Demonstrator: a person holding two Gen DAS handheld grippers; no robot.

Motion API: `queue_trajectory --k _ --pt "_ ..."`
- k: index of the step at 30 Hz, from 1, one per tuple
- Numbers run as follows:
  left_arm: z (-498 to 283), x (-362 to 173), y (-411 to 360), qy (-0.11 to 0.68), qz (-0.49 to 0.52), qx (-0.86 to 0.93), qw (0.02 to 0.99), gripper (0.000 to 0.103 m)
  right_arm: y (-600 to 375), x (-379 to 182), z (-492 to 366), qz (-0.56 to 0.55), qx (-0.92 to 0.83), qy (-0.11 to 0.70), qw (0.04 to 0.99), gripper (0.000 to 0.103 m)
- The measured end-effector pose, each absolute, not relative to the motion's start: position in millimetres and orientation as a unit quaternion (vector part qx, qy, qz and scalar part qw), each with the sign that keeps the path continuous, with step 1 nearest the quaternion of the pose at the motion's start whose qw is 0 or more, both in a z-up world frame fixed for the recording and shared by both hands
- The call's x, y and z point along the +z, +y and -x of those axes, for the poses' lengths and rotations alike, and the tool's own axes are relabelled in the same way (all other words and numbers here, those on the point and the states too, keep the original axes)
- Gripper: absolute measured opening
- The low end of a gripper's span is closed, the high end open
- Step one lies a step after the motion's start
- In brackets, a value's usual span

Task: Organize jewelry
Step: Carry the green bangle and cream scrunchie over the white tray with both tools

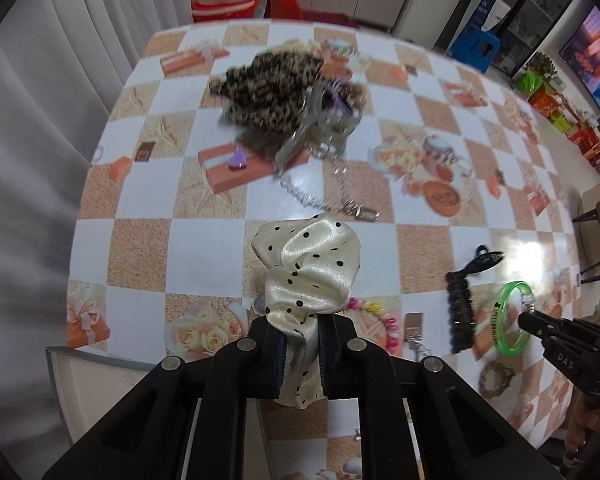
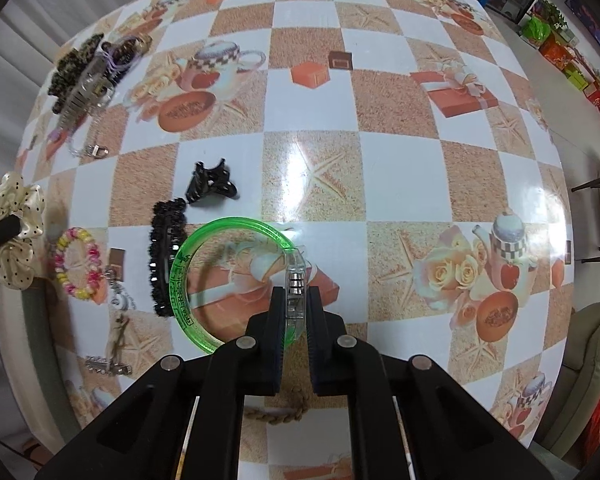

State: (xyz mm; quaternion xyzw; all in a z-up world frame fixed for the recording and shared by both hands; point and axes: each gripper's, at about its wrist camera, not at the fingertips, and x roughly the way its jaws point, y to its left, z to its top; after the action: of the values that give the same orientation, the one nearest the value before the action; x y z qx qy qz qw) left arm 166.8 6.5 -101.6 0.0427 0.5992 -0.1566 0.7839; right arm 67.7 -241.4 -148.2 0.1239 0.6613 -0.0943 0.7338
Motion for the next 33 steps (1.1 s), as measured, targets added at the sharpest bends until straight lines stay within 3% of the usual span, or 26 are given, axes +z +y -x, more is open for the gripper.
queue_trajectory --k 18,33 --pt "-112 -33 60 0.556 0.014 -0.131 0.821 0.018 -205 -67 -54 -0.136 -0.053 0.633 0.76 0.01" --pt "-54 -50 162 0.573 0.076 -0.03 0.816 0.018 -74 -51 -78 -0.081 0.076 0.635 0.764 0.01"
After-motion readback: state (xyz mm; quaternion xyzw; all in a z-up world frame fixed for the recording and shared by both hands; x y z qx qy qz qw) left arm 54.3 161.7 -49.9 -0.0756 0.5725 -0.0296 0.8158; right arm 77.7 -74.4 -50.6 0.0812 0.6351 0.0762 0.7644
